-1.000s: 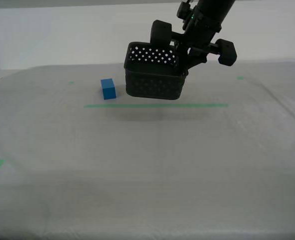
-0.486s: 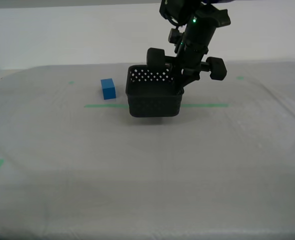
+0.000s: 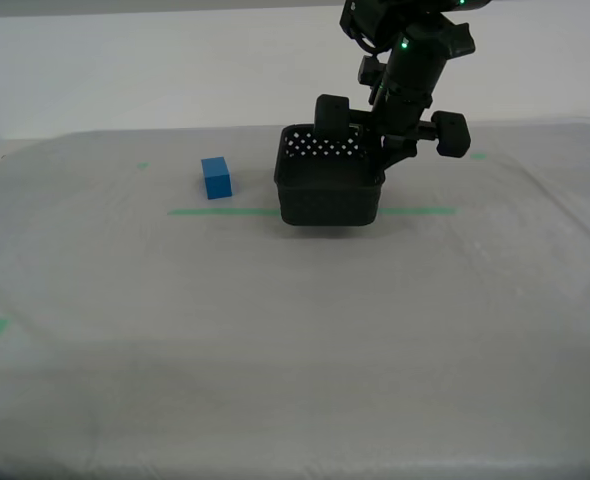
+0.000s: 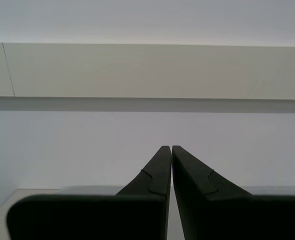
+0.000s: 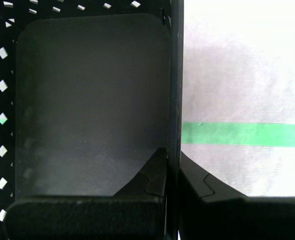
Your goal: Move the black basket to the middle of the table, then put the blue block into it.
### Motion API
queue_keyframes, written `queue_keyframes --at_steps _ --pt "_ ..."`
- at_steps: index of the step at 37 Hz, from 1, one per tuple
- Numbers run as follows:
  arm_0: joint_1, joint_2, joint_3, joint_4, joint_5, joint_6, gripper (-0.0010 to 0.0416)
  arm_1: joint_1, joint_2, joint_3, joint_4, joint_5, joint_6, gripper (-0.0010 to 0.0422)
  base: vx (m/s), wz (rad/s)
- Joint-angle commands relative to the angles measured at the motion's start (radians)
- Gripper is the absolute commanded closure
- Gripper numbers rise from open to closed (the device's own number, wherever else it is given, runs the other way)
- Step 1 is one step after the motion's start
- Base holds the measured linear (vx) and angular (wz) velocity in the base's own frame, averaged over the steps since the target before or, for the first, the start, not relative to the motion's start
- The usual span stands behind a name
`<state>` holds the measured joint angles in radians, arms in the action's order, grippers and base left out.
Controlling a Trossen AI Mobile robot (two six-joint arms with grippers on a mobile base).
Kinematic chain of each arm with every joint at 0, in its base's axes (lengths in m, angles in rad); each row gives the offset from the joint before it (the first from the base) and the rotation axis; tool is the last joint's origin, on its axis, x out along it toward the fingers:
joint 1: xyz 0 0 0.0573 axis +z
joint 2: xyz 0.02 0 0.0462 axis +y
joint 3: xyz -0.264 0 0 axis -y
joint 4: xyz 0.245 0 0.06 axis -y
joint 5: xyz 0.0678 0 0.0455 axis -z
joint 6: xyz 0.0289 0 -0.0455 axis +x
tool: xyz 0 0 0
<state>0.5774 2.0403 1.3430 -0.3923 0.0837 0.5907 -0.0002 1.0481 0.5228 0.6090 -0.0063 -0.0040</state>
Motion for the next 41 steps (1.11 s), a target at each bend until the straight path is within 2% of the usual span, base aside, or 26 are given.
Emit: queue_keyframes --at_steps 1,18,41 --pt "0.001 -0.001 -0.002 0.003 0.003 0.003 0.0406 0.0 0.0 0.0 0.006 -0.001 0.002 0.0412 0.0 0.0" --pt "0.0 0.0 -0.082 0.079 0.003 0.013 0.0406 0.0 0.0 0.0 0.006 -0.001 0.002 0.0412 0.0 0.0" --pt "0.0 0.0 -0.084 0.079 -0.005 0.0 0.0403 0.0 0.0 0.0 0.006 -0.001 0.002 0.0412 0.0 0.0"
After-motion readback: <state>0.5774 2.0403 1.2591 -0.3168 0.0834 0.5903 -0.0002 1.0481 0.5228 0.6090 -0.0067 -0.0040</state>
